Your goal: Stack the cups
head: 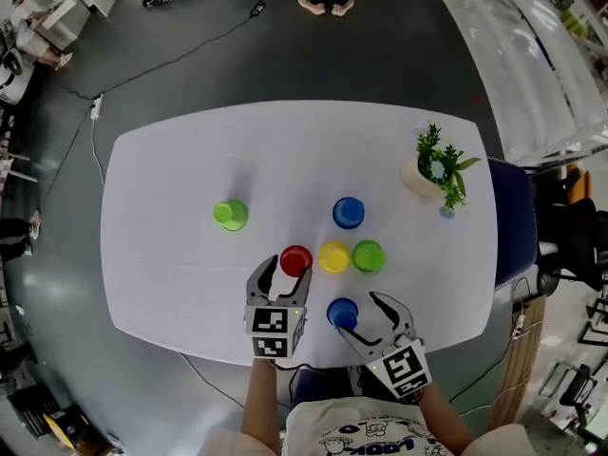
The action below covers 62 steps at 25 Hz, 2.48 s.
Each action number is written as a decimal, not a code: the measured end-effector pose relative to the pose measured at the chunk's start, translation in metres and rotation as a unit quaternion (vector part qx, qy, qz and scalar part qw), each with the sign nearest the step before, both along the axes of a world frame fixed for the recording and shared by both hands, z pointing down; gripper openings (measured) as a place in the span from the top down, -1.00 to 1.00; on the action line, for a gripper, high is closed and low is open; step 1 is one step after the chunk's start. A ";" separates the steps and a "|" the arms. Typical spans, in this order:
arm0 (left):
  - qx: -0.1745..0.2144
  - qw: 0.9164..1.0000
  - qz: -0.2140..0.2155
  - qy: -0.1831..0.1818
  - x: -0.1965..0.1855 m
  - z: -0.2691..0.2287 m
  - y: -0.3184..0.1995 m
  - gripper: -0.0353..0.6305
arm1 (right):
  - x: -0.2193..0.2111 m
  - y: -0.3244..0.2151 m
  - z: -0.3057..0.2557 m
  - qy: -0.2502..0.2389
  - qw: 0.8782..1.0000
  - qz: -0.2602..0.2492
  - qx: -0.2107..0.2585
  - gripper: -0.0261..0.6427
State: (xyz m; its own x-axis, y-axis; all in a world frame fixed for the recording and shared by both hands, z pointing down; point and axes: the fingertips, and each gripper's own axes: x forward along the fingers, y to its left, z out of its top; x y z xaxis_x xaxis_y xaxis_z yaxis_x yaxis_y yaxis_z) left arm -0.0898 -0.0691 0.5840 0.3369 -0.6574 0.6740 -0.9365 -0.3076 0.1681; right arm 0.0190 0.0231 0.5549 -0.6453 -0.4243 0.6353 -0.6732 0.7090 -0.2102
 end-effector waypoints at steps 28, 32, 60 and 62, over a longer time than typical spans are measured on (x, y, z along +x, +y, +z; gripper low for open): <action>0.061 0.997 -0.043 0.007 -0.012 -0.019 -0.031 0.09 | 0.034 -0.076 -0.040 0.040 0.992 0.097 0.069 0.12; 0.080 0.993 -0.086 -0.008 -0.059 -0.043 -0.034 0.06 | 0.025 -0.086 -0.037 0.043 0.994 0.084 0.061 0.12; 0.009 0.990 -0.132 -0.054 -0.157 0.012 -0.101 0.16 | 0.040 -0.128 -0.072 -0.057 0.982 0.177 0.030 -0.24; 0.024 0.992 -0.111 -0.046 -0.146 -0.005 -0.097 0.17 | 0.046 -0.140 -0.075 -0.064 0.980 0.186 0.034 -0.22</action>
